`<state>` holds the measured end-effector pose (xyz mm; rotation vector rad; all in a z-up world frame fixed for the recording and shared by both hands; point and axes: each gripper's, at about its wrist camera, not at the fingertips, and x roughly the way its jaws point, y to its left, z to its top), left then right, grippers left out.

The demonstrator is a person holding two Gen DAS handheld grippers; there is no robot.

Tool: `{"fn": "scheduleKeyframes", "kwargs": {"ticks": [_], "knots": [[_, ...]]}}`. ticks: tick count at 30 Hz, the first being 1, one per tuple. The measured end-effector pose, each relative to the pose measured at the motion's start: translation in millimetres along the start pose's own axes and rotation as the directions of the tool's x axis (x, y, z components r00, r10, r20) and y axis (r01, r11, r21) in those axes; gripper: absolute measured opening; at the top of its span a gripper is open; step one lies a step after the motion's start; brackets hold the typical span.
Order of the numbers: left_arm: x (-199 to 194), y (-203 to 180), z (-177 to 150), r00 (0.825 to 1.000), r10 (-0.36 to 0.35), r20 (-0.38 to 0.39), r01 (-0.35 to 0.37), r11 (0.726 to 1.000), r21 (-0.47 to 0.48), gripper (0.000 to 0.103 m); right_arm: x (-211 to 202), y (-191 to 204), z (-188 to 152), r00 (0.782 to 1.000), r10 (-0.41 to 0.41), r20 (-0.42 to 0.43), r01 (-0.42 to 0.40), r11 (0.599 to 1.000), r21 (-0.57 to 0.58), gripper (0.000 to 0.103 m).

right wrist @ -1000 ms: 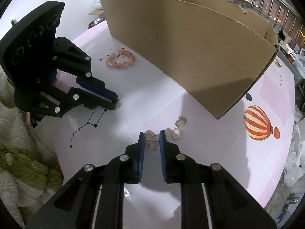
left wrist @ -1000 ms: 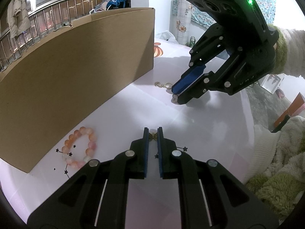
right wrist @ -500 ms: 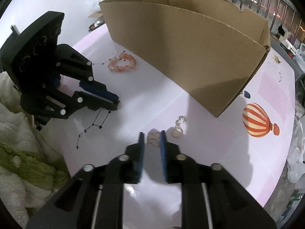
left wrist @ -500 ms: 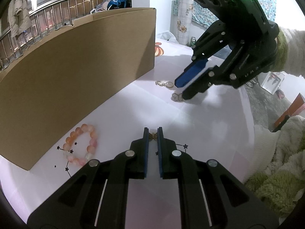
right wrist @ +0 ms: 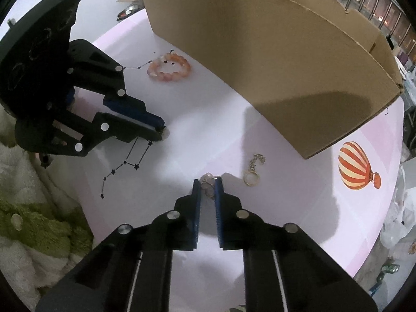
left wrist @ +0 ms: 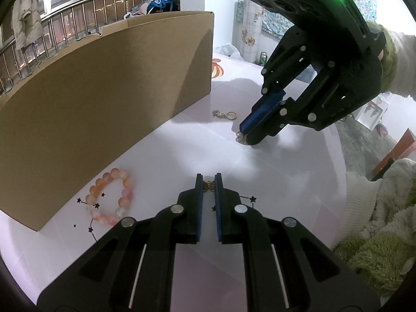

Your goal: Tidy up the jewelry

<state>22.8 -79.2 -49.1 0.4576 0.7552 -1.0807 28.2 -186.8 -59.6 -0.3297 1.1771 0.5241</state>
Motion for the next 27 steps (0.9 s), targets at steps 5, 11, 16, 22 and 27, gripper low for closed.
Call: {"fn": "scheduleKeyframes", "kwargs": {"ticks": [5, 11, 16, 22, 27], "knots": [[0, -1, -1, 1.000, 0.000, 0.001, 0.000, 1.000, -0.003, 0.008, 3, -2, 1, 1.000, 0.008, 0.000, -0.008, 1.000, 0.010, 0.006], [0, -1, -2, 1.000, -0.001, 0.001, 0.001, 1.000, -0.002, 0.008, 5, -3, 1, 1.000, 0.015, 0.012, -0.015, 1.000, 0.023, 0.006], [-1, -1, -2, 1.000, 0.000, -0.001, 0.000, 1.000, -0.002, 0.008, 0, -8, -7, 1.000, 0.017, 0.019, -0.017, 1.000, 0.025, 0.006], [-1, -1, -2, 1.000, 0.000, -0.002, 0.000, 1.000, -0.002, 0.008, -3, -10, -10, 0.999, 0.018, 0.029, -0.019, 0.999, 0.029, 0.006], [-2, -2, -3, 1.000, 0.001, -0.001, -0.001, 1.000, 0.000, 0.008, -8, -11, -9, 0.999, 0.015, 0.044, -0.016, 0.999, 0.032, 0.006]]}}
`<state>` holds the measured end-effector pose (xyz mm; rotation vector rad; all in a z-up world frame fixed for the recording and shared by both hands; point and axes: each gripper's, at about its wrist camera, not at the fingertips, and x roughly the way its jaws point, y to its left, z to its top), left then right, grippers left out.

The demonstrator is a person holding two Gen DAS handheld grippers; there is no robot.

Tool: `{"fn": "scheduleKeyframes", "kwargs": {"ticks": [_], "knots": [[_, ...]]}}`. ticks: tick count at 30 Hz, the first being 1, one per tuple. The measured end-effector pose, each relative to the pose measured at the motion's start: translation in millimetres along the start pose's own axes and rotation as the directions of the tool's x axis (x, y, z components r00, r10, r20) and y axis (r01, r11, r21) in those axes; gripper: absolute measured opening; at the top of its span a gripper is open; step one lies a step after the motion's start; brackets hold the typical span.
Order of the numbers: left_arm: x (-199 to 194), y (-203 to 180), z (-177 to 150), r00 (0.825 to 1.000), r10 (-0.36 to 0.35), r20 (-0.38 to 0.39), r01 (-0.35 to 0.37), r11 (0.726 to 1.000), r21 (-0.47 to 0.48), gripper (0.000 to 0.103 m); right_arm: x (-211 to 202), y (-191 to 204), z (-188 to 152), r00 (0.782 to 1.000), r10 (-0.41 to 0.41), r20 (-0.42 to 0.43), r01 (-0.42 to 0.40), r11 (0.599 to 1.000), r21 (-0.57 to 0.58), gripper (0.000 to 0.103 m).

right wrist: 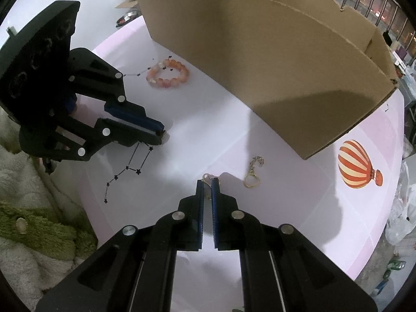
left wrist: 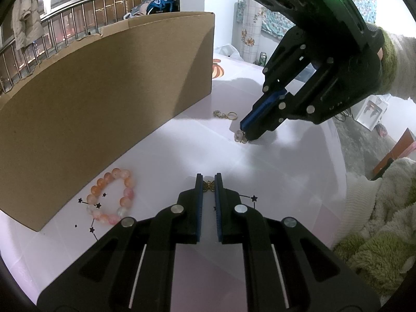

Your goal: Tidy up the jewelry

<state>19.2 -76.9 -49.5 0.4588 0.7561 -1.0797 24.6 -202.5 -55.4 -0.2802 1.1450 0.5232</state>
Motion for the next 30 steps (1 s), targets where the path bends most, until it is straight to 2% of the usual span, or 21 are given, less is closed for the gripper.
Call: {"fn": "scheduleKeyframes", "kwargs": {"ticks": [7, 14, 20, 24, 26, 30], "knots": [[-13, 4, -1, 1.000, -0.007, 0.028, 0.007, 1.000, -0.014, 0.008, -20, -1, -2, 0.998, -0.026, 0.052, 0.026, 1.000, 0.017, 0.006], [-45, 7, 10, 0.997, 0.003, 0.076, -0.003, 1.000, -0.002, 0.008, -57, 2, 4, 0.990, -0.048, 0.135, 0.046, 0.999, 0.024, 0.006], [-98, 8, 43, 0.985, 0.036, 0.171, -0.044, 0.998, 0.043, 0.008, -112, 11, 32, 0.961, -0.062, 0.269, 0.071, 0.997, -0.024, 0.006], [-121, 33, 72, 0.972, 0.075, 0.223, -0.088, 0.995, 0.049, 0.008, -134, 4, 57, 0.940, -0.093, 0.329, 0.119, 0.991, -0.061, 0.006], [-115, 52, 84, 0.974, 0.110, 0.198, -0.123, 0.991, 0.053, 0.008, -133, -9, 70, 0.939, -0.091, 0.332, 0.117, 0.991, -0.058, 0.006], [-85, 85, 100, 0.985, 0.120, 0.120, -0.125, 0.992, 0.033, 0.008, -109, -32, 94, 0.952, -0.096, 0.291, 0.114, 0.992, -0.045, 0.006]]}}
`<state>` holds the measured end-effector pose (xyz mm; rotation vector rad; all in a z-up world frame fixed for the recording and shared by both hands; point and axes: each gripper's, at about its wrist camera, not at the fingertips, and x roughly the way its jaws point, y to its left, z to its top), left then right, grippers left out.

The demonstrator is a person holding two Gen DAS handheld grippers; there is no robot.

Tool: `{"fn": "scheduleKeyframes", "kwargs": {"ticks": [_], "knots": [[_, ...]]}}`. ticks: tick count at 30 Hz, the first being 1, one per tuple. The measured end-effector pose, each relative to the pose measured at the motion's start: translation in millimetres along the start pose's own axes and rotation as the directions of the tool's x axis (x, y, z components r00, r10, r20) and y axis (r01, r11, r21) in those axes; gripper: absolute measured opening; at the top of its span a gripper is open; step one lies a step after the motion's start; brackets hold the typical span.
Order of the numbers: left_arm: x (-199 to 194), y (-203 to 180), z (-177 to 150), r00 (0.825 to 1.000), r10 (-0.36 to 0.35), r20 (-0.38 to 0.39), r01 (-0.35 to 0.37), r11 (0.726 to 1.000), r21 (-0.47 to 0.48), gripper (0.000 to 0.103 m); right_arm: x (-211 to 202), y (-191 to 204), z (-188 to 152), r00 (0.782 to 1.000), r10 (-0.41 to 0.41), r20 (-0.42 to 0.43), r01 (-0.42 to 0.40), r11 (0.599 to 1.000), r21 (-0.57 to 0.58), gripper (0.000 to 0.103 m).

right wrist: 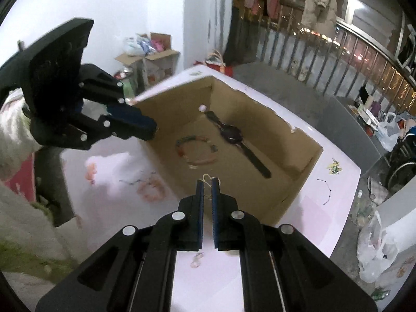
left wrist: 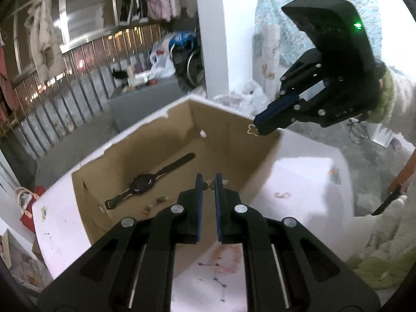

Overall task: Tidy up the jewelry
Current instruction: 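Carry the butterfly charm in the left gripper and knot charm in the right to the box, then open the left gripper over the box while the right gripper opens too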

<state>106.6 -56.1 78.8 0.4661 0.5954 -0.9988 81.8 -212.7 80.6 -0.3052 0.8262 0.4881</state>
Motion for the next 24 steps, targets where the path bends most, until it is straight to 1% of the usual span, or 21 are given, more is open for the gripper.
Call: {"fn": "scheduleKeyframes", "kwargs": {"ticks": [3, 7, 8, 9, 10, 11, 12, 13, 14, 15, 17, 21, 24], "knots": [[22, 13, 4, 0.999, -0.004, -0.054, 0.005, 1.000, 0.012, 0.008, 30, -20, 8, 0.999, 0.003, -0.041, -0.003, 1.000, 0.010, 0.006], [54, 32, 11, 0.992, 0.006, -0.130, -0.006, 1.000, -0.004, 0.008, 52, -37, 11, 0.998, -0.006, -0.067, 0.007, 1.000, 0.015, 0.006], [59, 37, 12, 0.990, 0.006, -0.144, -0.008, 1.000, -0.015, 0.009, 56, -40, 11, 0.997, -0.001, -0.073, 0.002, 1.000, 0.024, 0.006], [64, 40, 13, 0.988, 0.009, -0.156, -0.013, 1.000, -0.026, 0.012, 61, -45, 12, 0.997, 0.005, -0.076, -0.002, 0.999, 0.036, 0.006], [69, 45, 14, 0.986, 0.011, -0.169, -0.018, 0.999, -0.041, 0.023, 62, -48, 11, 0.997, 0.000, -0.073, 0.002, 0.999, 0.039, 0.006], [72, 48, 15, 0.985, 0.012, -0.173, -0.021, 0.998, -0.052, 0.030, 64, -50, 12, 0.997, -0.004, -0.075, 0.007, 0.999, 0.042, 0.007], [74, 50, 16, 0.985, 0.011, -0.171, -0.021, 0.998, -0.058, 0.032, 66, -52, 12, 0.997, -0.005, -0.074, 0.009, 0.999, 0.045, 0.007], [77, 50, 18, 0.985, 0.011, -0.172, -0.022, 0.998, -0.061, 0.036, 66, -54, 12, 0.998, -0.006, -0.068, 0.009, 0.999, 0.052, 0.008], [78, 51, 19, 0.985, 0.012, -0.174, -0.023, 0.998, -0.065, 0.042, 66, -55, 12, 0.998, -0.005, -0.063, 0.008, 0.998, 0.055, 0.010], [78, 52, 20, 0.985, 0.013, -0.174, -0.025, 0.997, -0.066, 0.043, 64, -55, 12, 0.999, -0.008, -0.053, 0.011, 0.998, 0.057, 0.016], [75, 51, 21, 0.986, 0.019, -0.163, -0.029, 0.998, -0.057, 0.047, 62, -57, 11, 0.999, -0.016, -0.038, 0.018, 0.998, 0.057, 0.024], [67, 48, 21, 0.990, 0.033, -0.136, -0.042, 0.997, -0.067, 0.048, 46, -59, 6, 1.000, -0.021, 0.002, 0.021, 0.997, 0.080, 0.026], [55, 44, 21, 0.995, 0.037, -0.098, -0.045, 0.996, -0.077, 0.048, 22, -55, -5, 0.998, -0.023, 0.058, 0.017, 0.995, 0.100, 0.026]]}}
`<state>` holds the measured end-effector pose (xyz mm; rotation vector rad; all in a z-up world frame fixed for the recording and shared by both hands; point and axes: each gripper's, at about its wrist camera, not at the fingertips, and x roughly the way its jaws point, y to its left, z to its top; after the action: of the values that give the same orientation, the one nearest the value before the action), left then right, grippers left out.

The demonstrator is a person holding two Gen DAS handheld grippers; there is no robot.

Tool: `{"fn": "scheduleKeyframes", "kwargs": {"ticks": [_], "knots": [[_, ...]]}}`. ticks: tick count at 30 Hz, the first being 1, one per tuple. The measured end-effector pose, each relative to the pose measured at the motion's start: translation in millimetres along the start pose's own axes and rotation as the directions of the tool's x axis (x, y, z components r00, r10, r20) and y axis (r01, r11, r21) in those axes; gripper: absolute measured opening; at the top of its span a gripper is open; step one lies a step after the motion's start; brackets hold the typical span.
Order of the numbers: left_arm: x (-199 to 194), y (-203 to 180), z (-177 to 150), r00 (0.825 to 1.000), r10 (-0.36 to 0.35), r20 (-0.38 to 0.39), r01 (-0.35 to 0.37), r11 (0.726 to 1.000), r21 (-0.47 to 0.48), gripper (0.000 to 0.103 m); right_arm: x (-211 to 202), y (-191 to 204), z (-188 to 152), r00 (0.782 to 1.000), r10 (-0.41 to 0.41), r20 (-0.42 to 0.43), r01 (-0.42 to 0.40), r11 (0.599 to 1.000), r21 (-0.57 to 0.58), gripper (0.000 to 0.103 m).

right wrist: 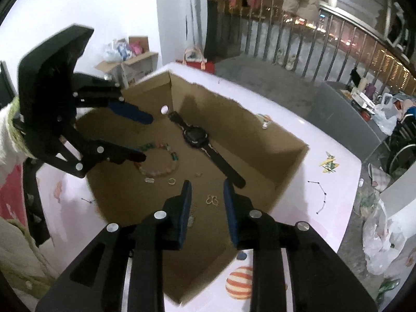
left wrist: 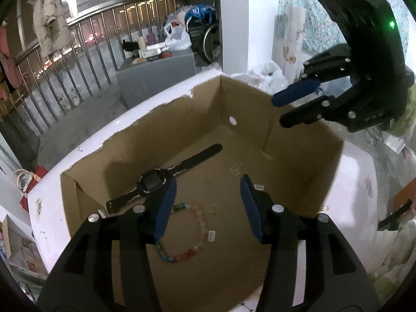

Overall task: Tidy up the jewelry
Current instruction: 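Open the left gripper over the box while the right gripper opens too, then withdraw both grippers from the box toward the jewelry on the table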

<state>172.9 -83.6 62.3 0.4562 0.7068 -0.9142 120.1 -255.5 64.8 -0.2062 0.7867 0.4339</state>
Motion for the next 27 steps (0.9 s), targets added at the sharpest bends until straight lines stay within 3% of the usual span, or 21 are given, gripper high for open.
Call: {"fn": "scheduleKeyframes", "kwargs": {"ticks": [7, 13, 20, 27], "knots": [[-56, -23, -25, 0.993, -0.025, 0.112, 0.026, 1.000, -0.009, 0.049, -61, 13, -41, 0.994, 0.024, 0.103, -0.028, 0.999, 0.036, 0.031], [-85, -48, -58, 0.989, -0.038, 0.145, 0.043, 0.999, -0.026, 0.050, -78, 29, -89, 0.994, 0.045, 0.100, -0.055, 0.994, 0.091, 0.031], [-83, -76, -103, 0.994, -0.033, 0.100, 0.038, 0.998, -0.048, 0.050, -49, 49, -128, 0.993, 0.108, 0.050, -0.114, 0.982, 0.148, 0.031], [-46, -92, -133, 0.998, -0.053, 0.045, 0.056, 0.996, -0.074, 0.050, 0, 53, -138, 0.993, 0.115, 0.007, -0.114, 0.977, 0.179, 0.031]]}}
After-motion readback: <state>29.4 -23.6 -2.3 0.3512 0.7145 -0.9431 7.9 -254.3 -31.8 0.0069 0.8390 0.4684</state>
